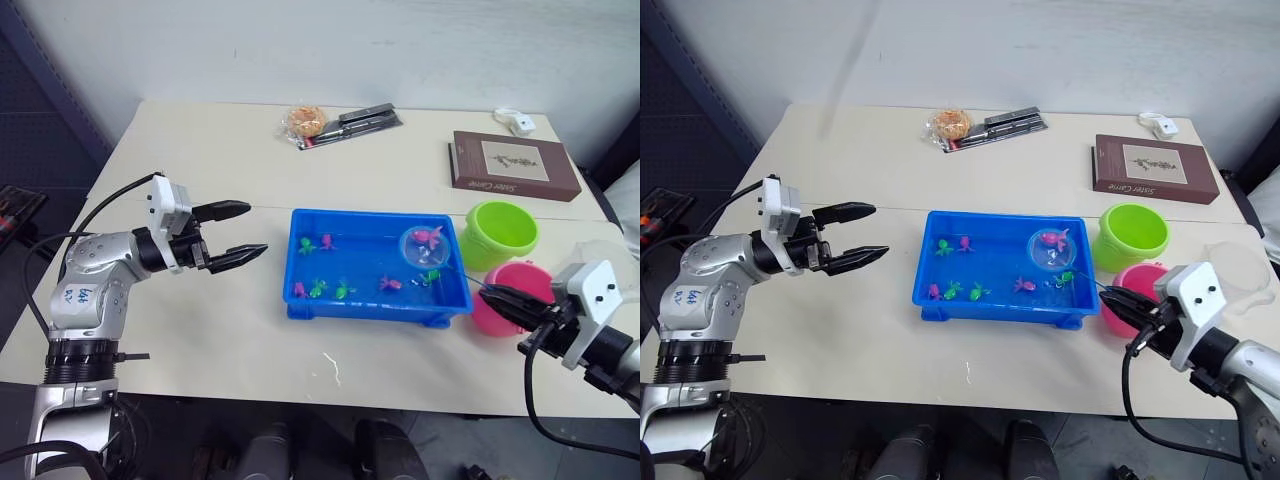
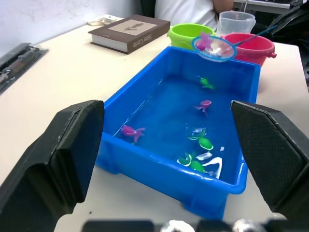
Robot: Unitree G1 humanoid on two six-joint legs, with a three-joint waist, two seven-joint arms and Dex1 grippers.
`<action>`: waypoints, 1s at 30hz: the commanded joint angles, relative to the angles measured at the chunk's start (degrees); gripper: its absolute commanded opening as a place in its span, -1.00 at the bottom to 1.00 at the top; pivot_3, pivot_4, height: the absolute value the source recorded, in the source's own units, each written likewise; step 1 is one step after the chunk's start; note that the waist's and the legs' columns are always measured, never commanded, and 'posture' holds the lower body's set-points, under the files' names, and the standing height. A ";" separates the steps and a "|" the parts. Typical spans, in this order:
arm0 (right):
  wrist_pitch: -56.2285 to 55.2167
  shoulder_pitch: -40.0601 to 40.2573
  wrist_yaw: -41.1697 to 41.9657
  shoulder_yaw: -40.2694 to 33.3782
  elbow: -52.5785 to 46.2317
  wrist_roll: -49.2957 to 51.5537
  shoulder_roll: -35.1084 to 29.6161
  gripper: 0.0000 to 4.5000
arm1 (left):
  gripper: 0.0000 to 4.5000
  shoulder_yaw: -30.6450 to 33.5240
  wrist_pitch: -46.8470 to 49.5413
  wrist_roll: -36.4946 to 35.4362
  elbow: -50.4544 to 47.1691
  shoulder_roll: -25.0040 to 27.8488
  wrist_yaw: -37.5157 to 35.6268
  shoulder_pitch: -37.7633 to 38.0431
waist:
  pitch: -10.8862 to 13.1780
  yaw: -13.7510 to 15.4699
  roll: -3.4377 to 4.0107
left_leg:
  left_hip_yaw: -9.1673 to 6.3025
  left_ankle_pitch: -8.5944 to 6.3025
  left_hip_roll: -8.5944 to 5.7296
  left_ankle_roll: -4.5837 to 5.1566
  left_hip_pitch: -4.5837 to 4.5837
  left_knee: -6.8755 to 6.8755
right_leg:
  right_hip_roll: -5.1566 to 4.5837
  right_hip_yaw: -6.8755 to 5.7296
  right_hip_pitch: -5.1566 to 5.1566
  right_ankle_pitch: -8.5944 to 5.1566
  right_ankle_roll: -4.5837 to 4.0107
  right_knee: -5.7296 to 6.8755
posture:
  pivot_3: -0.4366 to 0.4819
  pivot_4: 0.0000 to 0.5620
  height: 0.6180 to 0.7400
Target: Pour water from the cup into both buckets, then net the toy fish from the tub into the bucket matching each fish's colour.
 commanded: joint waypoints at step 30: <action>-17.04 22.33 1.26 -26.28 1.57 -1.73 8.96 -1.00 | 0.98 -9.81 5.04 -1.71 -4.99 -6.85 -1.04 -5.19 | -0.03 0.20 0.04 | 0.32 0.00 0.03 0.00 0.35 -0.21 | 0.11 0.37 0.09 0.02 0.03 0.00 | -0.05 -0.47 0.97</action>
